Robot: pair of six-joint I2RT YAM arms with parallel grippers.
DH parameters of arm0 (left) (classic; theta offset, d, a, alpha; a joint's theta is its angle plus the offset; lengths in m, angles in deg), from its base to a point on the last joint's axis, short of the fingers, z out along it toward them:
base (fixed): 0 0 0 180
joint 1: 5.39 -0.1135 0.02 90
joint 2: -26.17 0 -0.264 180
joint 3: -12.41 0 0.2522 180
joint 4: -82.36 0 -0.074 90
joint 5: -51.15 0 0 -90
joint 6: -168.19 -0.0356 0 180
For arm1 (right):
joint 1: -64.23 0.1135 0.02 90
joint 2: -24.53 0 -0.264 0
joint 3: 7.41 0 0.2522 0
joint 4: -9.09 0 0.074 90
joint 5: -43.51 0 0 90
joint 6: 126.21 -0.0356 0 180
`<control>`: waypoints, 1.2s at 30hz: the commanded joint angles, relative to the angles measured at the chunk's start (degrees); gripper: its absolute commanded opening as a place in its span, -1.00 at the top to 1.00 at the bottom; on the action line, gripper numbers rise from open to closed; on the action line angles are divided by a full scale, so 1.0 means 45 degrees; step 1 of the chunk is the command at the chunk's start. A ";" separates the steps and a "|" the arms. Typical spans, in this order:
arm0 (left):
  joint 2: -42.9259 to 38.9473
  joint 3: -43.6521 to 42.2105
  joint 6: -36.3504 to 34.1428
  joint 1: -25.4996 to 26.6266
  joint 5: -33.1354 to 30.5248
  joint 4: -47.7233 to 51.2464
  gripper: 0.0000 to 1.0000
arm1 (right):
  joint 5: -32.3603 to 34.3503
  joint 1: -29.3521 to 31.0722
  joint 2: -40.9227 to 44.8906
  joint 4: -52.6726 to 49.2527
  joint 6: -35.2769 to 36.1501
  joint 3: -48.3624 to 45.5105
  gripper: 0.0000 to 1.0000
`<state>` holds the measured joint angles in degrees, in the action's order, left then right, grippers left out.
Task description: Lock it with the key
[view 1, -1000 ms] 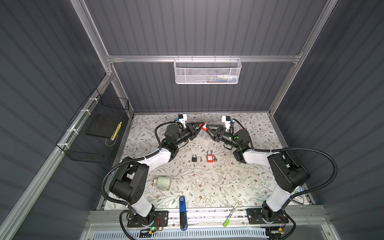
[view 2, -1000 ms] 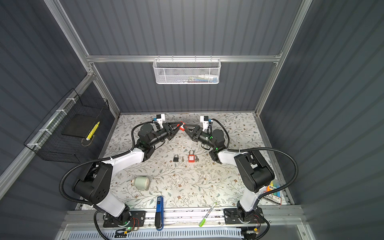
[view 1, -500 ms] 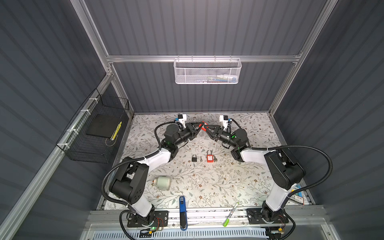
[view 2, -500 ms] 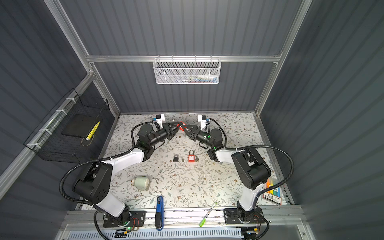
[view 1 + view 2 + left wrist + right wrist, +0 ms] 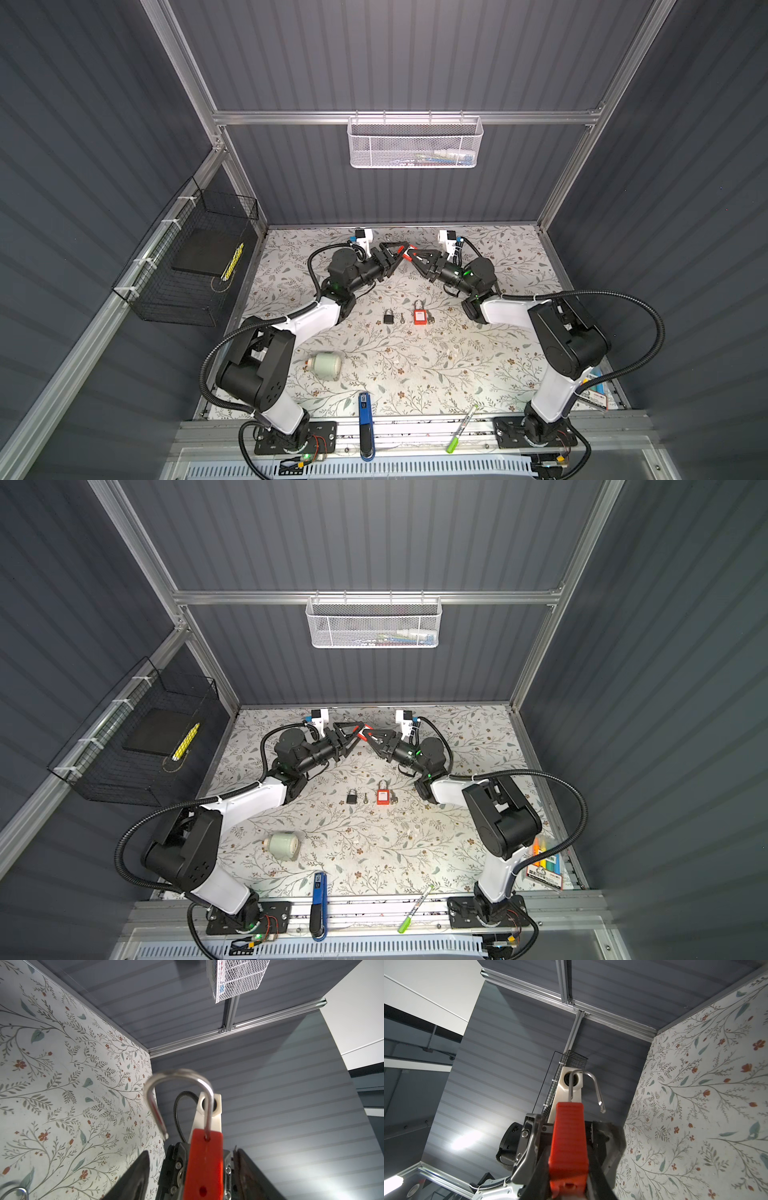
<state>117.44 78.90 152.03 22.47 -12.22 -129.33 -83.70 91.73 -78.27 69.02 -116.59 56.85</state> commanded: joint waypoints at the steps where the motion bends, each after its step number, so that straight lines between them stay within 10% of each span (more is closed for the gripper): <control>1: -0.0782 -0.0327 -0.0614 -0.0250 -0.0147 0.0236 -0.34 | -0.0275 -0.0153 0.0497 0.0449 0.0429 -0.0181 0.94; 25: -0.0799 0.0511 -0.0912 -0.1601 0.2441 0.0414 -0.31 | -0.2158 0.0098 0.1943 -0.0487 0.0889 -0.1379 1.00; 36: -0.1020 0.0174 -0.0838 -0.1601 0.2361 0.0354 0.45 | -0.1907 0.0079 0.1874 -0.0917 0.1375 -0.1227 1.00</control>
<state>113.09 79.47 148.84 15.04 -3.28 -125.35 -92.25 92.04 -70.51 65.94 -111.87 50.51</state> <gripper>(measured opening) 0.295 0.229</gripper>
